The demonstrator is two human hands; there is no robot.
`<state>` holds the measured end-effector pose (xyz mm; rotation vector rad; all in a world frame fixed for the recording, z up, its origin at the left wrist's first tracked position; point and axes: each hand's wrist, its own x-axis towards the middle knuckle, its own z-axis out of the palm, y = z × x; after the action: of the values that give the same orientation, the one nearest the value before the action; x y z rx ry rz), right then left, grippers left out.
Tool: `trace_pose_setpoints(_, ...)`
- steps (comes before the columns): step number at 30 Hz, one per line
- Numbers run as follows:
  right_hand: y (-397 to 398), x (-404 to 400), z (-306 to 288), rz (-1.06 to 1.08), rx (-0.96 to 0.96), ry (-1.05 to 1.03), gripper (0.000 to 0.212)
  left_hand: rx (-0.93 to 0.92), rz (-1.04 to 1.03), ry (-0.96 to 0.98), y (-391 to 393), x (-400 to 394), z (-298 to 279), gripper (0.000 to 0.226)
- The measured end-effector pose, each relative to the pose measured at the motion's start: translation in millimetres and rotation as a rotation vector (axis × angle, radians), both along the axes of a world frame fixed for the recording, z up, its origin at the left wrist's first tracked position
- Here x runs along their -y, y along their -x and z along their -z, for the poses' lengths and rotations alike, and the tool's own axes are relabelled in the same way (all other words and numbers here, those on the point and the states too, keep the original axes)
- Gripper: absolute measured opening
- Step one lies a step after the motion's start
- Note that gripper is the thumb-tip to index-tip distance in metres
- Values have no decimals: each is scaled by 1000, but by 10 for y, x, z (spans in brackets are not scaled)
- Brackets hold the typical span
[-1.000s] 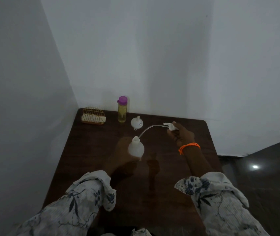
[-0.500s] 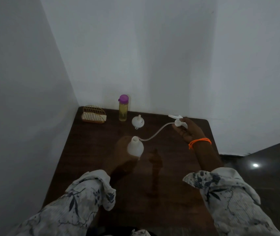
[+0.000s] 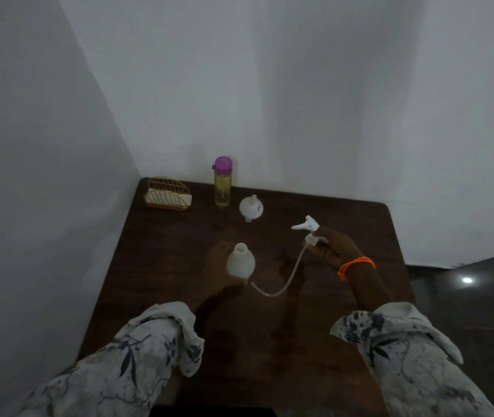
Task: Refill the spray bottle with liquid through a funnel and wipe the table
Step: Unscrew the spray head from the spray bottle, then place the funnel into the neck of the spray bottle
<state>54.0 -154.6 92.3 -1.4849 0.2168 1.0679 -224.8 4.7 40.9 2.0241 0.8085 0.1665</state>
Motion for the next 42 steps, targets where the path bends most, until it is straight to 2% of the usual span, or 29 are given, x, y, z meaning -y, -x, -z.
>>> trace_pose_setpoints(7, 158, -73, 586, -72, -25, 153, 36, 3, 17, -39, -85, 9, 292, 95)
trace_pose_setpoints(14, 277, -161, 871, -96, 26, 216, 29, -8, 39, -77, -134, 47, 533, 102)
trace_pose_setpoints(22, 266, -251, 1007, -188, 215, 422, 30, 47, 41, -108, -138, 95, 591, 99)
trace_pose_setpoints(27, 304, -240, 951, -333, 442, 532, 28, 48, 38, -67, -141, 85, 596, 122)
trace_pose_setpoints(33, 309, -207, 952, -372, 505, 569, 29, 38, 101, -64, -37, -1, 557, 135)
trace_pose_setpoints(37, 328, -186, 865, -360, 504, 586, 28, 7, 190, -84, 183, -83, 522, 130)
trace_pose_setpoints(39, 319, -184, 806, -375, 580, 632, 31, -14, 214, -96, 304, -142, 490, 124)
trace_pose_setpoints(42, 292, -238, 713, -369, 659, 621, 31, -110, 141, -97, 404, -267, 411, 108)
